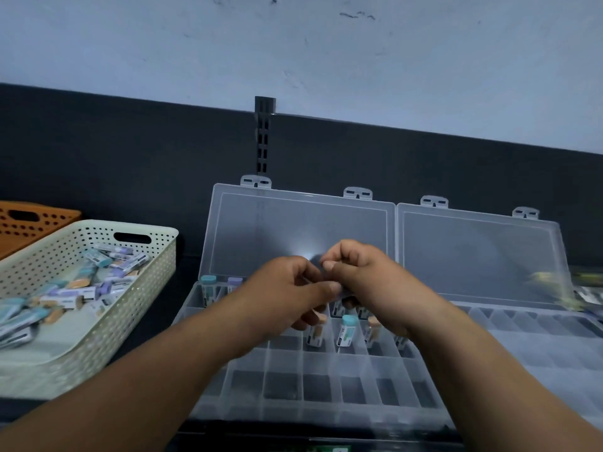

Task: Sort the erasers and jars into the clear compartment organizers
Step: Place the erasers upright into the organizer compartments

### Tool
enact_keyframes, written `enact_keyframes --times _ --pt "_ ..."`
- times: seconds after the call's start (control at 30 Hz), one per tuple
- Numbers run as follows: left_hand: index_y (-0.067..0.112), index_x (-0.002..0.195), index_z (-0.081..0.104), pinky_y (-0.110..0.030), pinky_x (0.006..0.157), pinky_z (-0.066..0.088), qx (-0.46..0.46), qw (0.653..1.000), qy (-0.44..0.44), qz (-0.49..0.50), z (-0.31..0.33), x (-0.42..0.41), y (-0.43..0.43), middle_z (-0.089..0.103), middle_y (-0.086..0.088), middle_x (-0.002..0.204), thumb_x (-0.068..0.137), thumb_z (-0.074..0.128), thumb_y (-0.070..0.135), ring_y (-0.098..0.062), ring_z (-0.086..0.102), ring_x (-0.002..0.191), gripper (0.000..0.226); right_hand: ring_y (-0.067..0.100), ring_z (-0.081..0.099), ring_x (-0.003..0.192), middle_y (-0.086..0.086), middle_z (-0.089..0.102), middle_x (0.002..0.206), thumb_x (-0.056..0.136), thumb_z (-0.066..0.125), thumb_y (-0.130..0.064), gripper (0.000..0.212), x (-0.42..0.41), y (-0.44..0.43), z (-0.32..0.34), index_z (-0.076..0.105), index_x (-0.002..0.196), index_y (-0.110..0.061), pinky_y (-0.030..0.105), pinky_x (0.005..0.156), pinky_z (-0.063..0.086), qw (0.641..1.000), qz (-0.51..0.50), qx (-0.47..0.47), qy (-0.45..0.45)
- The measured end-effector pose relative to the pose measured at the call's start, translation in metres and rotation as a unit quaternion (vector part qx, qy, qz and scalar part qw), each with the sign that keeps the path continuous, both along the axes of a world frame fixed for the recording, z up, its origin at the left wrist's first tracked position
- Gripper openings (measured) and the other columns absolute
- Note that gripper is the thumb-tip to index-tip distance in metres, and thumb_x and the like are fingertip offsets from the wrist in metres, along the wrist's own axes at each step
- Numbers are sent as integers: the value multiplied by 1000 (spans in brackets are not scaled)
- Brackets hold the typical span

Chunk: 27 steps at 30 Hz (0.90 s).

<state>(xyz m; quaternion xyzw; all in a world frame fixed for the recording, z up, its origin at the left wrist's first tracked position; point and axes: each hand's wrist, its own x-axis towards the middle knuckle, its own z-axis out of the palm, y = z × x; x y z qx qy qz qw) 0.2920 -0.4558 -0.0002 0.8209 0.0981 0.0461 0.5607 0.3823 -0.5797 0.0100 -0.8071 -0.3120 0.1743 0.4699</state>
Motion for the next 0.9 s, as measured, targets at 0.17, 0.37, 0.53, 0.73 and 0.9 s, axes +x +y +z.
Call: enact_keyframes --times 0.17,0.37,0.53,0.73,0.9 --pt "10 91 63 -23 59 51 -41 996 -18 74 -3 -11 16 70 -8 78 84 69 22 -11 62 63 16 20 61 72 12 63 81 99 49 -17 15 -4 12 4 57 97 -5 31 67 53 991 27 90 94" --pt "11 92 64 -25 62 51 -72 991 -20 108 -9 -20 35 73 -2 75 87 67 15 -9 64 62 7 13 57 67 14 66 86 94 58 -9 12 -6 19 2 64 99 -1 24 62 48 996 55 44 45" --pt "28 92 63 -30 72 52 179 979 9 98 -26 -27 52 69 6 91 80 71 39 -8 62 79 18 13 56 66 19 69 87 91 63 -13 4 -8 30 1 67 90 -11 38 69 53 996 55 -20 -70" --pt "28 135 48 -26 101 39 401 913 72 4 -46 -41 67 46 9 137 84 59 55 -9 44 122 59 10 58 62 -4 71 78 91 65 -27 8 -5 39 -17 67 86 -21 30 61 50 966 70 -144 -205" --pt "29 140 41 -27 106 34 417 907 52 -8 -57 -43 71 41 8 140 86 58 53 -9 36 128 61 17 62 73 -2 69 80 92 61 -31 13 -6 47 -23 66 87 -20 34 70 53 951 51 -184 -244"
